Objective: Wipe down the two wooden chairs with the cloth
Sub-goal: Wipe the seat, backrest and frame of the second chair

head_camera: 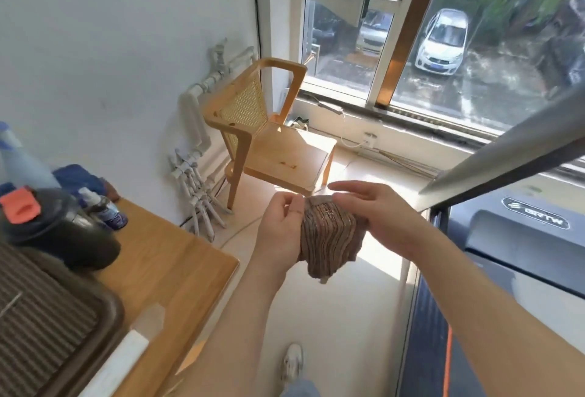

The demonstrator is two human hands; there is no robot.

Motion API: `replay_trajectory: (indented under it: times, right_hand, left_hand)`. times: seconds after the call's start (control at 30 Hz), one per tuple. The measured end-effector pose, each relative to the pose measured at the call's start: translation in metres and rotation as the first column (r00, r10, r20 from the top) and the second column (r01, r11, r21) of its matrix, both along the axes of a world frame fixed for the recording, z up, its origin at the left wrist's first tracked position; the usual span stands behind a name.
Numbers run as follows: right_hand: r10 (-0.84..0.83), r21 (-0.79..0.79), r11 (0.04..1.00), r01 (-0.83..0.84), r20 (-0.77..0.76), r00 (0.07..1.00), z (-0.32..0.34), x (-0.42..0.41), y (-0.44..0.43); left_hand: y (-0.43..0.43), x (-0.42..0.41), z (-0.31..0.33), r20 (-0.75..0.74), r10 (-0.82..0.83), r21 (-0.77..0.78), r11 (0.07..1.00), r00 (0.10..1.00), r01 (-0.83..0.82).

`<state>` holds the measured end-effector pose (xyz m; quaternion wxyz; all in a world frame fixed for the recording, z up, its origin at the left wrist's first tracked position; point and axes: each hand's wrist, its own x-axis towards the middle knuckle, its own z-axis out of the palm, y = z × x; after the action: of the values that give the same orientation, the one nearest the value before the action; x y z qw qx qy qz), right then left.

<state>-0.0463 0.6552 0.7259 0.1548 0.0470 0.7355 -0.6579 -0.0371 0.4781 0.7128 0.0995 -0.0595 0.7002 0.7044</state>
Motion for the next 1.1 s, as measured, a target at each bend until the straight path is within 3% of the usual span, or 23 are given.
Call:
replay_trajectory:
  times: [0.13, 0.27, 0.33, 0.43, 0.53, 0.6, 0.67, 0.73, 0.83, 0.97, 1.1]
  right_hand:
    - [0.318, 0.240, 0.910, -0.338, 0.121, 0.940, -0.016, -0.072, 0.020]
    - [0.362, 0.576, 0.738, -0.352, 0.102, 0.926, -0.038, -0.166, 0.041]
    - [0.377, 0.626, 0.678, -0.384, 0.153, 0.914, -0.046, -0.212, 0.055]
    - [0.362, 0.586, 0.699, -0.410, 0.204, 0.910, -0.057, -0.270, 0.074]
    - [0.303, 0.468, 0.787, -0.402, 0.275, 0.913, -0.074, -0.318, 0.085]
    - [0.278, 0.390, 0.835, -0.387, 0.308, 0.910, -0.091, -0.347, 0.093]
    - [0.199, 0.312, 0.902, -0.299, 0.314, 0.928, -0.113, -0.373, 0.102]
    - [0.103, 0.209, 0.962, -0.177, 0.323, 0.941, -0.138, -0.401, 0.107]
    - [-0.022, 0.107, 0.994, -0.019, 0.372, 0.928, -0.182, -0.444, 0.109]
    - [-0.144, 0.148, 0.985, 0.086, 0.450, 0.881, -0.259, -0.495, 0.115]
    - [-0.153, 0.316, 0.949, 0.013, 0.421, 0.894, -0.343, -0.540, 0.122]
  left_hand:
    - [0.031, -0.084, -0.018, 0.004, 0.082, -0.039, 0.996, 0.997, -0.081]
    - [0.049, -0.168, -0.048, 0.110, 0.038, -0.124, 0.992, 0.993, -0.024]
    - [0.048, -0.207, -0.064, 0.172, -0.032, -0.201, 0.977, 0.984, 0.067]
    - [0.046, -0.258, -0.073, 0.280, -0.217, -0.180, 0.945, 0.935, 0.273]
    - [0.047, -0.306, -0.083, 0.306, -0.393, -0.447, 0.745, 0.867, 0.496]
    - [0.051, -0.333, -0.096, 0.333, -0.378, -0.527, 0.685, 0.864, 0.503]
    - [0.052, -0.359, -0.122, 0.349, -0.306, -0.491, 0.746, 0.886, 0.451]
    - [0.057, -0.384, -0.149, 0.365, -0.261, -0.333, 0.860, 0.894, 0.387]
    - [0.072, -0.415, -0.196, 0.449, -0.135, -0.208, 0.945, 0.883, 0.251]
    - [0.089, -0.446, -0.256, 0.497, 0.024, -0.172, 0.982, 0.868, 0.072]
    - [0.090, -0.481, -0.331, 0.511, 0.119, -0.259, 0.966, 0.851, 0.021]
